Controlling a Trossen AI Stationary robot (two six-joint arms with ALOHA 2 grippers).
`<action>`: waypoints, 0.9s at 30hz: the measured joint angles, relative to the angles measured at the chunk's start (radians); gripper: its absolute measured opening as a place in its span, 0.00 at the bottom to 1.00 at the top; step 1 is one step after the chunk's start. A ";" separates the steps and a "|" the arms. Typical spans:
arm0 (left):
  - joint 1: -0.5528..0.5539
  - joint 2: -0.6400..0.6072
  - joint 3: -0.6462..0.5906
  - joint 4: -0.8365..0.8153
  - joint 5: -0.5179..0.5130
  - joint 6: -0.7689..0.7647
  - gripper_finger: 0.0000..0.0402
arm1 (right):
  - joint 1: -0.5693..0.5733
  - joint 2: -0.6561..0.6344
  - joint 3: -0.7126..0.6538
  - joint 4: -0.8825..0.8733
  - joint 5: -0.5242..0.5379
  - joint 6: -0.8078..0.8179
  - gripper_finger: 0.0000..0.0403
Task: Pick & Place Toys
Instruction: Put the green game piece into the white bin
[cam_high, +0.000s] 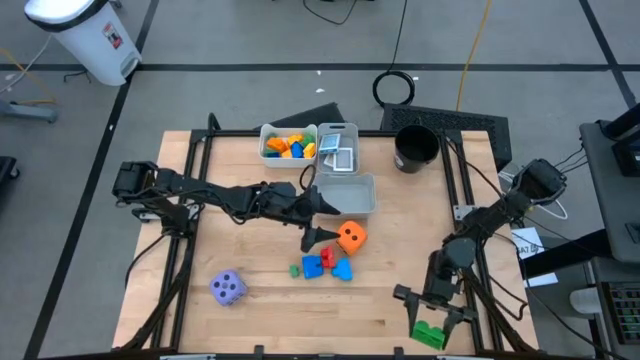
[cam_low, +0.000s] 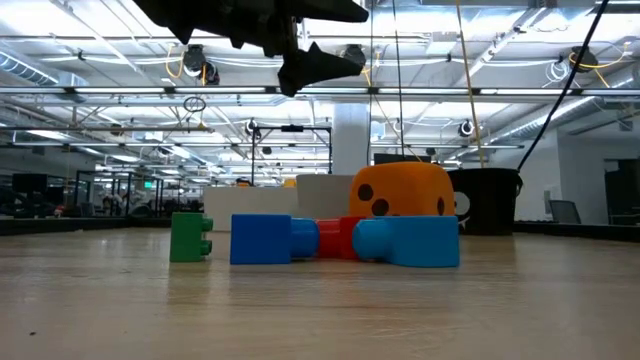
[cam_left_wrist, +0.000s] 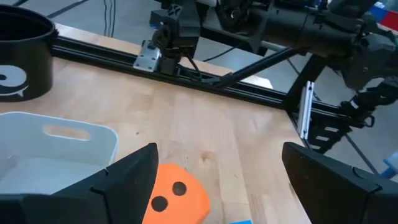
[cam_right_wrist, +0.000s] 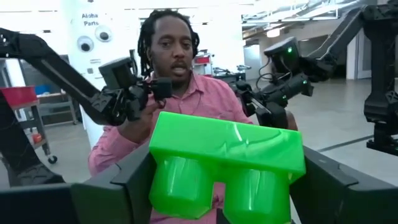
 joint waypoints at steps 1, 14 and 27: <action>0.000 0.000 0.000 -0.001 -0.002 -0.001 0.87 | 0.000 0.000 0.000 0.001 0.000 0.007 0.64; 0.001 0.000 0.000 -0.005 -0.006 -0.001 0.87 | 0.000 0.000 0.000 0.000 -0.001 0.012 0.64; 0.001 0.000 0.000 -0.005 -0.006 -0.001 0.87 | 0.000 0.000 0.000 0.000 -0.001 0.009 0.64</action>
